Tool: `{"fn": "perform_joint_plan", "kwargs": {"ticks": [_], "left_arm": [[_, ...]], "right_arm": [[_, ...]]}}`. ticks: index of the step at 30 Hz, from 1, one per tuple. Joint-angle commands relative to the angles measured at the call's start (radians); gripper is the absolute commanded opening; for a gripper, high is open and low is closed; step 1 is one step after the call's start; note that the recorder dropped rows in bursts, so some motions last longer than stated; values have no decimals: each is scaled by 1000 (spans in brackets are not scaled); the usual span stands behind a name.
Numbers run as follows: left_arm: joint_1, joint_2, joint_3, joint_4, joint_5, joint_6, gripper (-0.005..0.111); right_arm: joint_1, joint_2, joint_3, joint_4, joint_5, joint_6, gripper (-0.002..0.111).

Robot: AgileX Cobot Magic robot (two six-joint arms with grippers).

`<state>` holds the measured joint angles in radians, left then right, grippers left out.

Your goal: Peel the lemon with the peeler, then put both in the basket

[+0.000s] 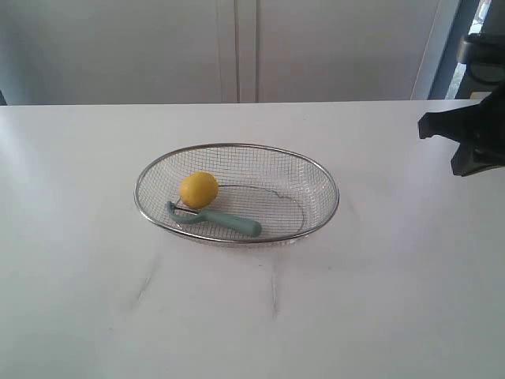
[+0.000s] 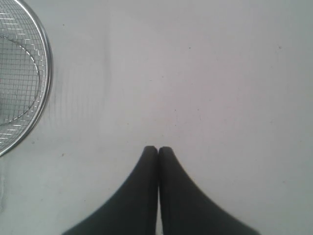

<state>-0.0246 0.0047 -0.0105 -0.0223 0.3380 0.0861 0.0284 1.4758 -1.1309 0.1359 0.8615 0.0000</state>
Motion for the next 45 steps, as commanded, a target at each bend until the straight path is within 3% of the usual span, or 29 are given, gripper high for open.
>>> {"fn": "perform_joint_plan", "kwargs": {"ticks": [1, 45], "left_arm": [[2, -5, 10, -14, 17, -7, 0], [2, -5, 10, -14, 17, -7, 0]], "right_arm": [[-9, -10, 4, -3, -5, 0, 0], [-9, -91, 4, -18, -71, 0, 0]]}}
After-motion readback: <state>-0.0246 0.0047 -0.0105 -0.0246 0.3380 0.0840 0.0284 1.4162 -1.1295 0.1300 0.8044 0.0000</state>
